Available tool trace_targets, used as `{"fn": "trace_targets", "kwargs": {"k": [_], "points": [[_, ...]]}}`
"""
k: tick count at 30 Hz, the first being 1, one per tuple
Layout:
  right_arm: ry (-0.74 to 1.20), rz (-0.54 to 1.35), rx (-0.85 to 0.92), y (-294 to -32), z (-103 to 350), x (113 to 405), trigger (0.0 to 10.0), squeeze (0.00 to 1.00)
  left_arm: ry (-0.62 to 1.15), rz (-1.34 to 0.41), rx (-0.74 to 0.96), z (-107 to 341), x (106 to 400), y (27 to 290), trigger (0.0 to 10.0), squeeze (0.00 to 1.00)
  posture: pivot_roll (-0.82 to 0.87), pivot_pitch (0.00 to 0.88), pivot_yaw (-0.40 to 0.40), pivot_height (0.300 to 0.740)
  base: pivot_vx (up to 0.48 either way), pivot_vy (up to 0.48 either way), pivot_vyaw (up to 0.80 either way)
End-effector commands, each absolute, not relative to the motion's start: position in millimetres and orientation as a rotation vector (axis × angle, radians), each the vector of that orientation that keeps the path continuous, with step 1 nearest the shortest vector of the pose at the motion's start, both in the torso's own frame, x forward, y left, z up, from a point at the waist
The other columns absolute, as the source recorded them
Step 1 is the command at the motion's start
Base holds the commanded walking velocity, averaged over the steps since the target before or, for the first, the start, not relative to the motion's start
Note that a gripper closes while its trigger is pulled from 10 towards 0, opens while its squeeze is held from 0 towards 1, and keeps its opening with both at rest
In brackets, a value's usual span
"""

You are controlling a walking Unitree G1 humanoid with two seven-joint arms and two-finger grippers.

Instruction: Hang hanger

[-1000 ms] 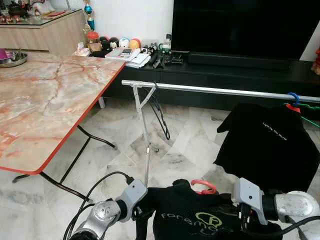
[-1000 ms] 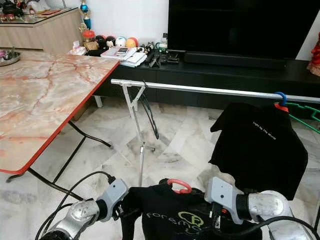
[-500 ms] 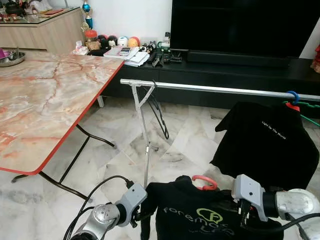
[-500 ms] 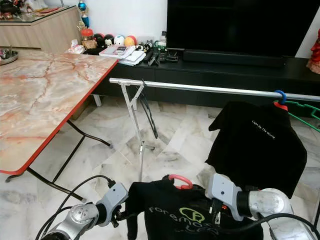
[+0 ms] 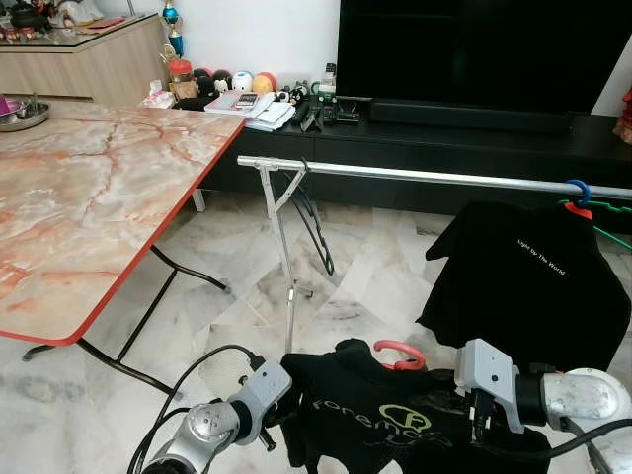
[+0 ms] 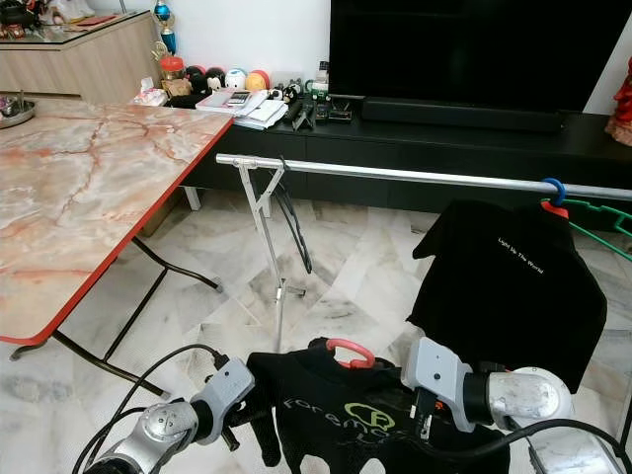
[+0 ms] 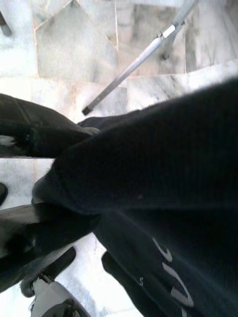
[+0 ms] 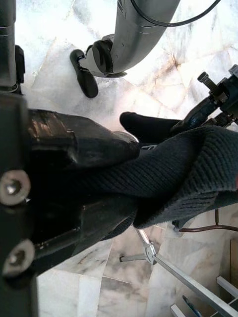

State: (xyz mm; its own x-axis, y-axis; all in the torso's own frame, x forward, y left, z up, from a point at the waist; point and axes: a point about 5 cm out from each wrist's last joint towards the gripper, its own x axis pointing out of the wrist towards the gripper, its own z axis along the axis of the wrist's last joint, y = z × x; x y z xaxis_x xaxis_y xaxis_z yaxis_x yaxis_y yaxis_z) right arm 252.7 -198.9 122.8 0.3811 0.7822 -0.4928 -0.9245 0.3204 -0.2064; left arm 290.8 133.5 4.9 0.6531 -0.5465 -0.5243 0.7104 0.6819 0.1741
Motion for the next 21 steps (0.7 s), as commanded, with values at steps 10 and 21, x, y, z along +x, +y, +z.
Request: {"fn": "trace_targets", "kwargs": {"k": [10, 21], "points": [[0.281, 1.124, -0.513, -197.9, 131.8, 256.4, 10.0, 0.0, 0.469, -0.702, 0.4, 3.9, 291.1, 139.6, 0.0, 0.0, 0.06, 0.06, -0.004, 0.74, 0.0, 0.0, 0.0], [0.254, 1.042, -0.519, -198.4, 131.9, 266.6, 10.0, 0.0, 0.507, -0.661, 0.427, -0.7, 289.5, 144.5, 0.0, 0.0, 0.07, 0.06, -0.004, 0.74, 0.0, 0.0, 0.0]]}}
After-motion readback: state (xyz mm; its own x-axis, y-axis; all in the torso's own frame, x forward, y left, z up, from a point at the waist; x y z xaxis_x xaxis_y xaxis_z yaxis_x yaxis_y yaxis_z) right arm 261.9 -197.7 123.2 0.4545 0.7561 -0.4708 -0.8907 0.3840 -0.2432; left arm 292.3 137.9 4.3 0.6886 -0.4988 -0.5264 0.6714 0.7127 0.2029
